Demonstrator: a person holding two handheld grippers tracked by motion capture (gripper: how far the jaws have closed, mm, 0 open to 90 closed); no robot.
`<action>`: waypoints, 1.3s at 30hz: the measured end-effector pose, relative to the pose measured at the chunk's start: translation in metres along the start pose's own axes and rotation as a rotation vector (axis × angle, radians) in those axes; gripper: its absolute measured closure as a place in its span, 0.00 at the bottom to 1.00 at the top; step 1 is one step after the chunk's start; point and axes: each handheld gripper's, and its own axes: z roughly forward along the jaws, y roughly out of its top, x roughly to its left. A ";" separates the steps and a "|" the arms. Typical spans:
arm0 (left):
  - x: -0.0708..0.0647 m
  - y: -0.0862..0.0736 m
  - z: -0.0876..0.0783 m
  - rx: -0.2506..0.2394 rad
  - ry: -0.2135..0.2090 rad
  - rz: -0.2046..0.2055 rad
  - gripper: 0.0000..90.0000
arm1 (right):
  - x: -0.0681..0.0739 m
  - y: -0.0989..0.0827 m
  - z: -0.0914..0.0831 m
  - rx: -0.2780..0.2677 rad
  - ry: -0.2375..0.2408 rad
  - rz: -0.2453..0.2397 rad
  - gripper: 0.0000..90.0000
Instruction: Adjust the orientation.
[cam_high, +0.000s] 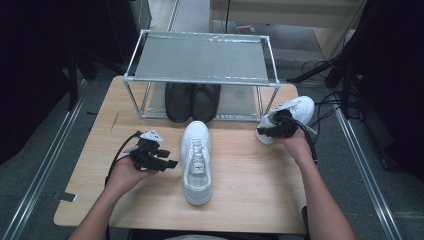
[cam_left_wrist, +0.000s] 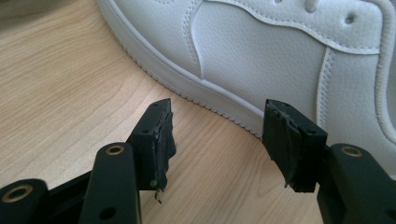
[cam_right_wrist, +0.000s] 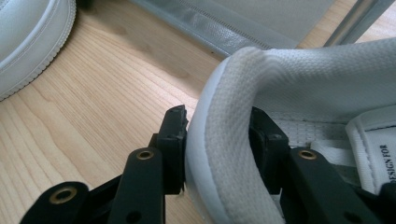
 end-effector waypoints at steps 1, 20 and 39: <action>0.001 0.000 -0.001 -0.004 0.002 0.000 0.48 | -0.001 0.002 0.000 0.020 0.009 0.007 0.75; 0.008 0.000 -0.008 -0.046 0.032 -0.015 0.49 | 0.020 0.008 -0.013 0.042 -0.113 -0.073 0.79; 0.010 0.012 0.001 -0.035 0.010 0.007 0.48 | 0.043 -0.005 -0.026 0.085 -0.123 -0.095 0.78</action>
